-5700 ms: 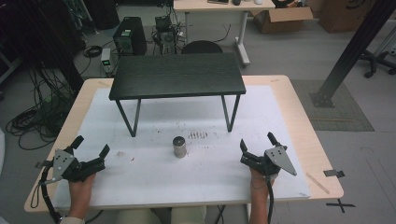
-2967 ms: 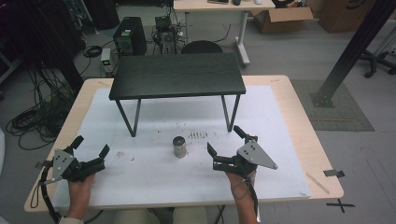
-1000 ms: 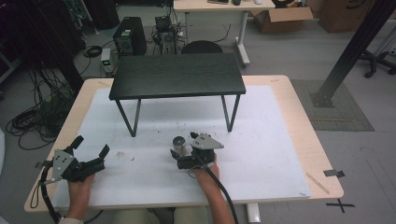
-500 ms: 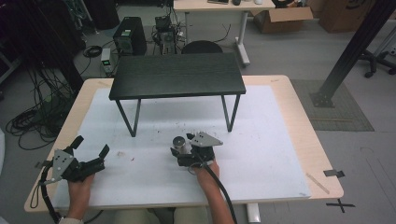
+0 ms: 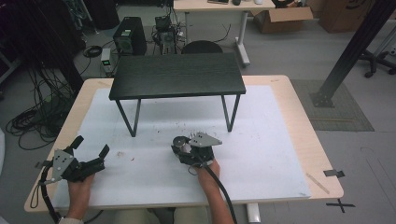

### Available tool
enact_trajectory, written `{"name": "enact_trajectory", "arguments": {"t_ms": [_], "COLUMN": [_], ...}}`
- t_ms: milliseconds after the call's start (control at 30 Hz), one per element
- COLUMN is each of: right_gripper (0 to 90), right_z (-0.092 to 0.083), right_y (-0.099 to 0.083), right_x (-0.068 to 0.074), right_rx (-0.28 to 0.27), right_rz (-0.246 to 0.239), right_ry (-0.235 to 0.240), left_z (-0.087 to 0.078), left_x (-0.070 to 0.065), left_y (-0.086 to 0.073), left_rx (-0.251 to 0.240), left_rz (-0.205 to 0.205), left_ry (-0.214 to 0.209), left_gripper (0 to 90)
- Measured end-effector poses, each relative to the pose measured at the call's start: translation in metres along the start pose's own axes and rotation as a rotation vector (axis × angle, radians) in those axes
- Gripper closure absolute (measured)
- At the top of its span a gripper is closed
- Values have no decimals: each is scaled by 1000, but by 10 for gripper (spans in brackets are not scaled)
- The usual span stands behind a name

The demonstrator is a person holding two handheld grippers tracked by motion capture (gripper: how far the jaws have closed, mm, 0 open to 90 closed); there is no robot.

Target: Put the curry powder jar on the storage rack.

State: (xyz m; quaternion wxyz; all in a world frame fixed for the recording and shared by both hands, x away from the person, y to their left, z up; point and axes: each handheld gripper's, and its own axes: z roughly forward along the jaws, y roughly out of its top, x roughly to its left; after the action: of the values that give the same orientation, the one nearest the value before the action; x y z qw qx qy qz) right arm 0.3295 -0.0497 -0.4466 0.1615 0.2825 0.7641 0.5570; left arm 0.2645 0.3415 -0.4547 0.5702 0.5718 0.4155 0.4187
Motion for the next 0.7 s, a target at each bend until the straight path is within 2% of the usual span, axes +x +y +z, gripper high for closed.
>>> {"name": "enact_trajectory", "arguments": {"t_ms": [233, 367, 700], "right_gripper": [482, 482, 483], "right_z": [-1, -4, -18], "right_y": [0, 1, 16], "right_x": [-1, -2, -2], "right_rx": [-6, -31, -45], "right_rz": [12, 28, 8], "right_ry": [3, 9, 12], "left_z": [0, 0, 0], "left_x": [0, 0, 0], "left_y": [0, 0, 0], "left_rx": [-1, -1, -1], "left_rz": [0, 0, 1], "left_ry": [0, 0, 0], "left_gripper": [4, 4, 4]}}
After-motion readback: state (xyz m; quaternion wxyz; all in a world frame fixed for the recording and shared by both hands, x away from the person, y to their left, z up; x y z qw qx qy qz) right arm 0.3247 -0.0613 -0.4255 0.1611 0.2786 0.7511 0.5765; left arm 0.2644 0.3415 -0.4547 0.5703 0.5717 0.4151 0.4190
